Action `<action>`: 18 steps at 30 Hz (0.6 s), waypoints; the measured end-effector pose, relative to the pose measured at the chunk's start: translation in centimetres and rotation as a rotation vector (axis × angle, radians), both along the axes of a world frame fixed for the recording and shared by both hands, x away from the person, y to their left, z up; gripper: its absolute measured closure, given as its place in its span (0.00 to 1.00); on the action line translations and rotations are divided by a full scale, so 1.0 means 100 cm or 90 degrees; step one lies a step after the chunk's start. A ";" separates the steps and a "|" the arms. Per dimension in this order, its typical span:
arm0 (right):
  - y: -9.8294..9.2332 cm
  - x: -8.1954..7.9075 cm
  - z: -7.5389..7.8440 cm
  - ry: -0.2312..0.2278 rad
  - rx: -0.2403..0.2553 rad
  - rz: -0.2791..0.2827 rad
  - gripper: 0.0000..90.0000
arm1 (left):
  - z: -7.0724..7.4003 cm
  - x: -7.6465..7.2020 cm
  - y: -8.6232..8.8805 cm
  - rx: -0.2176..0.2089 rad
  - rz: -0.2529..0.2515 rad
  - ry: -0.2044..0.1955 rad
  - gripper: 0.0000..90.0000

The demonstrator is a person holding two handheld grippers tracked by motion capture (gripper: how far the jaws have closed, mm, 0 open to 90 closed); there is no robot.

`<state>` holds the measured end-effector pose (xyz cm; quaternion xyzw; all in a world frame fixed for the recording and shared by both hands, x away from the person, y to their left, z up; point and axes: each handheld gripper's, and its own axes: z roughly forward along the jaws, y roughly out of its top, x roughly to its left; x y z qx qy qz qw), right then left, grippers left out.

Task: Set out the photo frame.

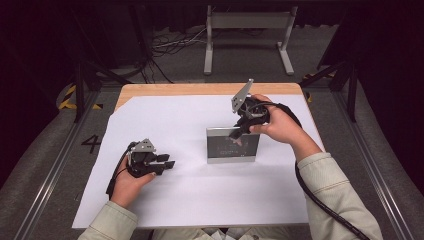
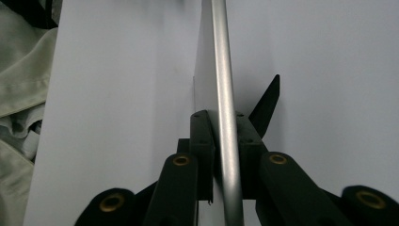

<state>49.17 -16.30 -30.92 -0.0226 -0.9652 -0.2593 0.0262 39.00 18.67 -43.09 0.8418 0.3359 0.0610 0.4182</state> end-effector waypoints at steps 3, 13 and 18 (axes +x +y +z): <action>-0.002 0.001 0.001 -0.018 0.005 -0.012 0.85 | 0.000 0.000 0.000 -0.002 -0.001 0.000 0.68; -0.014 0.004 0.002 -0.045 0.065 -0.126 0.39 | -0.001 0.001 0.000 0.002 -0.003 0.003 0.66; -0.019 0.001 0.005 -0.047 0.087 -0.141 0.37 | -0.001 0.001 0.000 0.004 0.000 -0.001 0.65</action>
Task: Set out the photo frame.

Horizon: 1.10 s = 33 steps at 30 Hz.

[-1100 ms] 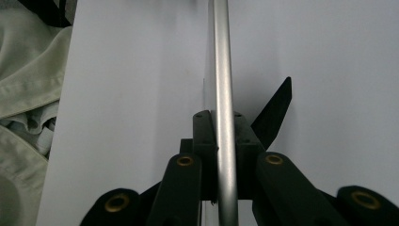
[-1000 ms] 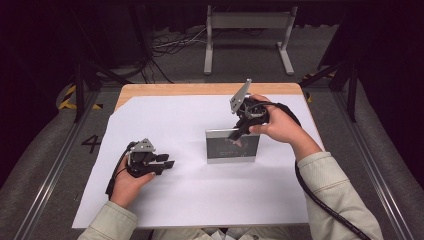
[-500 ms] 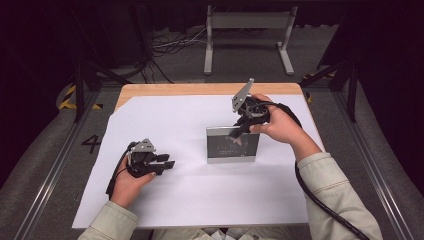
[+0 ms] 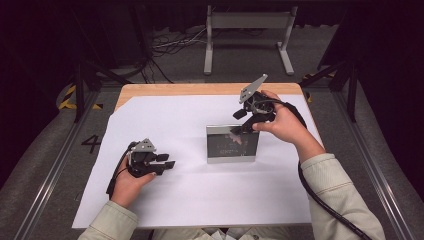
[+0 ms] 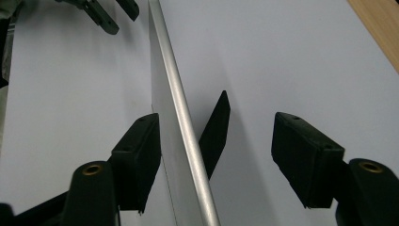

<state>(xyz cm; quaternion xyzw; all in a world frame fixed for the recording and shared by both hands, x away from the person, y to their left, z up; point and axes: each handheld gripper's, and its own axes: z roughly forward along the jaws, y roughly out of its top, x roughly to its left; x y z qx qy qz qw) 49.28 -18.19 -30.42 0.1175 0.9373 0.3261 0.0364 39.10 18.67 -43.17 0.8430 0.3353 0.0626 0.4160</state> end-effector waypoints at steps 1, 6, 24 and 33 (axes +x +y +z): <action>-0.001 -0.001 0.001 -0.003 0.006 -0.004 0.36 | 0.000 0.000 0.000 0.004 -0.001 -0.005 0.64; -0.007 -0.006 0.007 -0.011 0.032 -0.017 0.31 | 0.002 -0.002 0.000 -0.002 0.006 -0.002 0.62; -0.061 -0.032 0.028 -0.052 0.067 -0.071 0.29 | 0.005 0.001 -0.005 0.000 0.000 -0.017 0.58; -0.090 -0.044 0.030 -0.062 0.081 -0.107 0.27 | 0.004 0.002 -0.005 -0.006 0.009 -0.013 0.58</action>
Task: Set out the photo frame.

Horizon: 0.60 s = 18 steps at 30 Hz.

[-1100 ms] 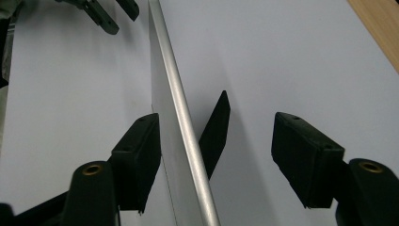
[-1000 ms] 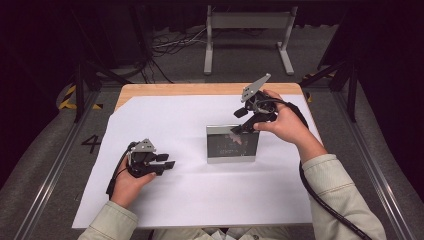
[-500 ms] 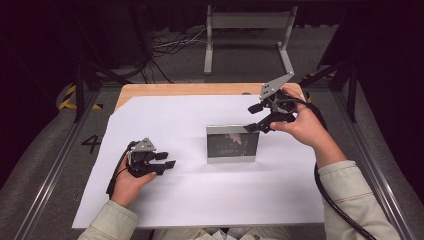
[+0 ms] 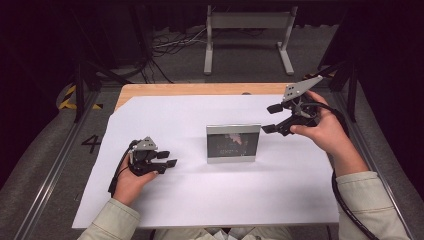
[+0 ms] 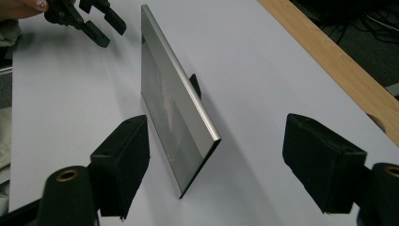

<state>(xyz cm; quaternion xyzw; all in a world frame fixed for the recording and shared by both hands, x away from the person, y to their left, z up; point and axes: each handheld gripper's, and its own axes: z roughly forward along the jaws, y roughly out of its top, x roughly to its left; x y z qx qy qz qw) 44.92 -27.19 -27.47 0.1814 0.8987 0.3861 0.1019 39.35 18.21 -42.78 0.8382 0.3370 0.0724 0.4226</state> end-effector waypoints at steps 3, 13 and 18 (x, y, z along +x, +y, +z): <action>-0.005 -0.001 0.000 -0.001 0.004 -0.007 0.27 | 0.000 0.000 0.001 0.002 -0.001 -0.001 0.58; -0.028 -0.010 -0.006 -0.012 0.025 -0.044 0.26 | 0.000 0.000 0.003 0.005 0.007 -0.007 0.58; -0.036 -0.013 -0.018 -0.012 0.026 -0.052 0.24 | 0.000 0.000 0.003 0.006 0.010 -0.010 0.58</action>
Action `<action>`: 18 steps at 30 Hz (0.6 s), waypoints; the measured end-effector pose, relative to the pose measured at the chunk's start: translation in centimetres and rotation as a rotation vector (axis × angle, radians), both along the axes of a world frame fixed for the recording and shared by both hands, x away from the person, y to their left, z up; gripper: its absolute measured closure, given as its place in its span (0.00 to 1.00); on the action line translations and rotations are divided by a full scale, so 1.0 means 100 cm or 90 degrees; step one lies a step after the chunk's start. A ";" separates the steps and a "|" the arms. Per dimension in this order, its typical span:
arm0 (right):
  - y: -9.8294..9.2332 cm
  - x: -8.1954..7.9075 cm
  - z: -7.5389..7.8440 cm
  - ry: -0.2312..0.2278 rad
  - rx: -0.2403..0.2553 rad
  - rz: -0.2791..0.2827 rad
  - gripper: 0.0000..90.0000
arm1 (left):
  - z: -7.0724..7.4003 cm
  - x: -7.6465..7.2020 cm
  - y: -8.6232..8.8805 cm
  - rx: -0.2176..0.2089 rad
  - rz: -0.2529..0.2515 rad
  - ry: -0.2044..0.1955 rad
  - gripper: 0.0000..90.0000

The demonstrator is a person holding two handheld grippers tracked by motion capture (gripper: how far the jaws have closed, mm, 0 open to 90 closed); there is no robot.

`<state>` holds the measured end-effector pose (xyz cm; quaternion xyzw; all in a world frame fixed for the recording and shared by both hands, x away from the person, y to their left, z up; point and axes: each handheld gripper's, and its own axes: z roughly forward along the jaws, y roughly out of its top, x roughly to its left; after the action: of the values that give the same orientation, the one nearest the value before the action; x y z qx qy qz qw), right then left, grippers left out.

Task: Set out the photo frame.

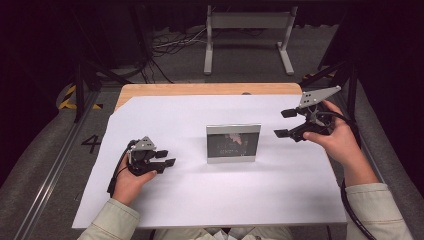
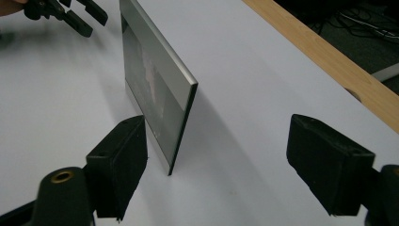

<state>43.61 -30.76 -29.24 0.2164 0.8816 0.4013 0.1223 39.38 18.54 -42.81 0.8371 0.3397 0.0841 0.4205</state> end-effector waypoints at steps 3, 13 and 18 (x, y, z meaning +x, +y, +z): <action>-0.005 -0.001 -0.007 0.004 0.000 -0.007 0.24 | 0.000 0.000 -0.001 0.001 0.001 0.001 0.58; -0.013 -0.004 -0.029 0.013 -0.001 -0.020 0.23 | -0.002 0.000 0.002 0.016 0.009 -0.007 0.58; -0.016 -0.009 -0.043 0.014 0.027 -0.027 0.22 | -0.003 0.000 0.006 0.012 0.008 -0.006 0.57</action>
<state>42.75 -32.38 -33.56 0.2419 0.8694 0.4147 0.1164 39.37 19.11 -43.07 0.8386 0.3420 0.0937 0.4137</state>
